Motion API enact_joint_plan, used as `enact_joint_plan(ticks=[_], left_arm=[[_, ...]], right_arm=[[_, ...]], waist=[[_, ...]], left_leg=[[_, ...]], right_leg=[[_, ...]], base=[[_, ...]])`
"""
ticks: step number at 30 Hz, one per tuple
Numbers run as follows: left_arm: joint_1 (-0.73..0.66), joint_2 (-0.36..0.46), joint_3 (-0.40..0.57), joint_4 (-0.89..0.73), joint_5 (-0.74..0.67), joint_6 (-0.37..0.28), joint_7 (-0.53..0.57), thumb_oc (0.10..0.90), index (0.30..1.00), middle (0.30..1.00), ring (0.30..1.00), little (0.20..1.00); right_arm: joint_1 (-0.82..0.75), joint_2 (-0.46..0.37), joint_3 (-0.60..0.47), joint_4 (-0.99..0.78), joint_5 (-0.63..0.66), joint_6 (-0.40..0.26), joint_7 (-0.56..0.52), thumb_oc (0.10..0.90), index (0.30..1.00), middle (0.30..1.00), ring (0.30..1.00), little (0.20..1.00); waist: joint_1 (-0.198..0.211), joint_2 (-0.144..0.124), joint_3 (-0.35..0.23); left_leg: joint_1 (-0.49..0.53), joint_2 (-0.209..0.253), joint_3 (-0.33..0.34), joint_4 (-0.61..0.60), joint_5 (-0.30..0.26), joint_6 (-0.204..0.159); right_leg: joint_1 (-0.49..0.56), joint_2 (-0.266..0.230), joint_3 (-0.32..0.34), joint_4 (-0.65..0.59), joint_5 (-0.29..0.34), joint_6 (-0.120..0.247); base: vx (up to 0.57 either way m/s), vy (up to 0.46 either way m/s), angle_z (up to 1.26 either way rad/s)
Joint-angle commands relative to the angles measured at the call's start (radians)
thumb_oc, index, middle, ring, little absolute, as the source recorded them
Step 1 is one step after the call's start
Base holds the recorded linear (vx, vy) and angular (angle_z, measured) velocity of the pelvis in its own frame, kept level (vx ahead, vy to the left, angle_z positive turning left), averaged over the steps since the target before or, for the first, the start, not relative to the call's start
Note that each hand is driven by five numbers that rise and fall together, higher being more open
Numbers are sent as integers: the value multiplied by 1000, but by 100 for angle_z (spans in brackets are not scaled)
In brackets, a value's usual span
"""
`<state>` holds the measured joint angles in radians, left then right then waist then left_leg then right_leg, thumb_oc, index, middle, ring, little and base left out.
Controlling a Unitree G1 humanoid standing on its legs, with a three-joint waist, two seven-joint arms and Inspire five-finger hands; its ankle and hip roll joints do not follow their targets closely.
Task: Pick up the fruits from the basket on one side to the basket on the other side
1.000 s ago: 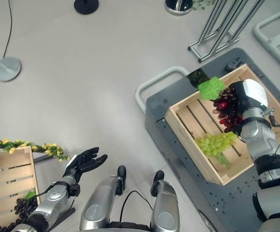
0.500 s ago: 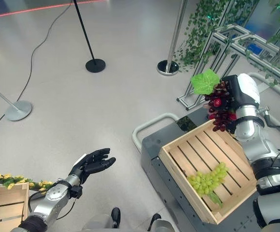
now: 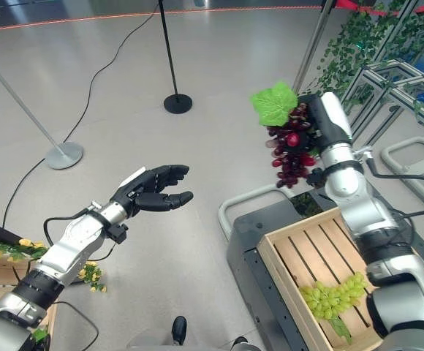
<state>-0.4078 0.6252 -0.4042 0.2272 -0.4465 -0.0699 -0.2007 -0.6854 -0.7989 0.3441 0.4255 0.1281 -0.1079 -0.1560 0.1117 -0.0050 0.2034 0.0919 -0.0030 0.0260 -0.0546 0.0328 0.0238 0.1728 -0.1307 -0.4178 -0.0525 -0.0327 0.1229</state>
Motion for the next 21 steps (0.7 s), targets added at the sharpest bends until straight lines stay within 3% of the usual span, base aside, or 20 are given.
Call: enact_joint_plan(ticks=[1, 3, 5, 6, 8, 9, 11, 16, 19, 20, 21], left_arm=[[-120, -17, 1, 0, -77, -27, 25, 800, 900, 900, 900, 900], [-155, -27, 14, 9, -146, 15, -15, 800, 900, 900, 900, 900], [-178, -26, 5, 26, -178, 21, -56, 800, 900, 900, 900, 900], [-192, -25, -6, 36, -205, 26, -76, 800, 900, 900, 900, 900], [-217, -32, -24, 60, -253, 32, -103, 800, 900, 900, 900, 900], [-223, -36, -30, 68, -262, 32, -110, 800, 900, 900, 900, 900], [-289, -89, -67, 132, -281, 27, -144, 800, 900, 900, 900, 900], [-325, -134, -79, 203, -313, 37, -110, 800, 900, 900, 900, 900], [-342, -180, -89, 216, -309, 60, -134, 800, 900, 900, 900, 900], [-350, -191, -97, 222, -318, 74, -146, 800, 900, 900, 900, 900], [-372, -203, -101, 253, -315, 78, -152, 800, 900, 900, 900, 900]], right_arm=[[-200, -23, 37, -14, 84, -40, -7, 400, 300, 300, 300, 300], [-225, 12, 51, -9, 101, -26, 3, 400, 300, 300, 300, 300], [-233, 33, 57, -12, 105, -21, 0, 400, 300, 300, 300, 300], [-230, 42, 61, -24, 115, -22, -2, 400, 300, 300, 300, 300], [-234, 51, 71, -45, 135, -11, 4, 400, 300, 300, 300, 300], [-237, 53, 76, -45, 139, -8, 3, 400, 300, 300, 300, 300], [-249, 44, 101, -50, 181, 4, 30, 400, 300, 300, 300, 300], [-312, 94, 140, -17, 218, -4, 102, 400, 300, 300, 300, 300], [-313, 79, 141, -24, 211, 22, 99, 400, 300, 300, 300, 300], [-317, 70, 139, -26, 210, 24, 104, 400, 300, 300, 300, 300], [-335, 85, 152, -16, 218, 17, 107, 400, 300, 300, 300, 300]], waist=[[28, -23, -163], [37, -19, -166], [33, -18, -158], [19, -12, -146], [-12, -1, -123], [-20, -2, -121], [-81, -15, -119], [-59, -31, -135], [-81, -55, -146], [-87, -63, -152], [-86, -50, -155]], left_leg=[[-18, 34, 35, -33, 20, -66], [-19, 20, 15, -33, 19, -54], [-25, -6, -5, -28, 23, -29], [-25, -21, -23, -24, 28, -15], [-16, -22, -57, -21, 31, -9], [-15, -23, -64, -20, 31, -9], [-6, -26, -144, -13, 17, -11], [-10, -9, -123, -17, 15, -40], [-58, 9, -1, 133, -40, -68], [-74, 15, 5, 146, -47, -74], [-57, 18, 3, 76, -27, -71]], right_leg=[[-19, -60, 5, -15, 117, 11], [-26, -75, 4, 42, 99, 11], [-72, -102, 33, 194, 120, 19], [-142, -103, 83, 340, 142, 24], [-217, -61, 181, 428, 148, 11], [-223, -49, 202, 412, 145, 8], [-179, 59, 352, 170, 70, -42], [-89, 68, 314, 33, 78, -47], [-75, 48, 291, -2, 89, -51], [-79, 36, 271, -1, 91, -51], [-79, 36, 251, 1, 90, -48]], base=[[-38, 58, 10], [-11, 98, 11], [-14, 130, 16], [-14, 98, 33], [-5, 7, 65], [80, -176, 61], [146, -250, 83], [44, -148, 82], [-40, -13, 28], [-38, 60, 81], [-27, 72, 89]])
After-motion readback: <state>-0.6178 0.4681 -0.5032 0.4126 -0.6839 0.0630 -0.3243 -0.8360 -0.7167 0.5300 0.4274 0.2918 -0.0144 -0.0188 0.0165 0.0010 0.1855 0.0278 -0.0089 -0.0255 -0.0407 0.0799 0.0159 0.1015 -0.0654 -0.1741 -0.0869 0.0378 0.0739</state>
